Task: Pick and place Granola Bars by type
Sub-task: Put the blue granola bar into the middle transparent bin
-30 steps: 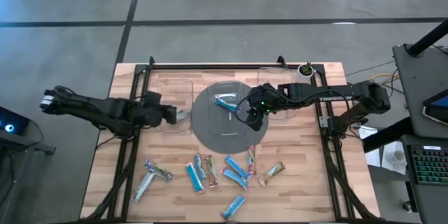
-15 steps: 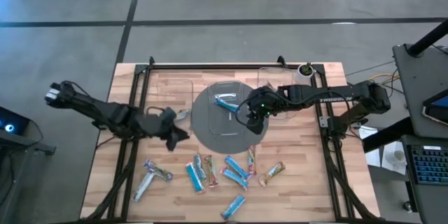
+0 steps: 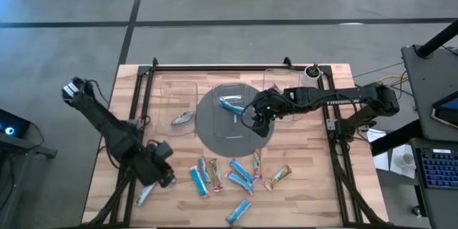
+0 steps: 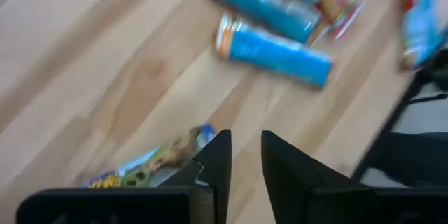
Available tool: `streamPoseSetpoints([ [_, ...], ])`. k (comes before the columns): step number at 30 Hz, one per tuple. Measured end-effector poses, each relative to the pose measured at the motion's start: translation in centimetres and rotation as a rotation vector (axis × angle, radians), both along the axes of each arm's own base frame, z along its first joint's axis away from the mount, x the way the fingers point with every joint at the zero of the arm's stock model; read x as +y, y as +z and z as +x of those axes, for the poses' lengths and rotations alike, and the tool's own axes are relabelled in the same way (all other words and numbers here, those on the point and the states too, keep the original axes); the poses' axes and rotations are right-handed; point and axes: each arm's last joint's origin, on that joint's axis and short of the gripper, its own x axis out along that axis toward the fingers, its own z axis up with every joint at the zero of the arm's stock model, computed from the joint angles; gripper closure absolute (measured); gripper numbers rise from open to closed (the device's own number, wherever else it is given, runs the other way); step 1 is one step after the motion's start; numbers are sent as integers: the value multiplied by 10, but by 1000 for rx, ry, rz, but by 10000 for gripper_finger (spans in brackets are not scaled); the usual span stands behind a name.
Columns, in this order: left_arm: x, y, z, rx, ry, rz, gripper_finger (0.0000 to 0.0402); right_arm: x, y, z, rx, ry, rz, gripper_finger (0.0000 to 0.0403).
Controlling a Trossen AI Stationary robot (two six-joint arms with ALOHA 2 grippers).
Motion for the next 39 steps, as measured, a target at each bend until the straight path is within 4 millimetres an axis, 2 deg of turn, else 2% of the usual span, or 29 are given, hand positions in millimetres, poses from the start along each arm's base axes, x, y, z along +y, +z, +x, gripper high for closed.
streamPoseSetpoints([
  [4, -19, -20, -1, 66, -84, 80, 342, -1, -1, 2, -10, 23, -22, 268],
  [7, -31, -33, 2, 99, -217, 126, 342, -2, -1, 2, -9, 33, -32, 268],
  [12, -40, -48, 8, 144, -309, 141, 342, -3, -2, 2, -8, 21, -25, 268],
  [18, -41, -50, 9, 139, -367, 167, 342, -3, -2, 1, -4, 6, -11, 268],
  [26, -41, -49, 8, 115, -516, 225, 342, -3, -2, 1, -5, 4, -10, 268],
  [31, -37, -55, 5, 130, -611, 282, 342, -3, -2, 2, -7, 3, -9, 268],
  [35, -34, -57, 3, 164, -640, 308, 342, -3, -2, 1, -9, -16, 3, 268],
  [39, -33, -54, 10, 140, -612, 287, 342, -3, -3, 1, -8, -18, 5, 268],
])
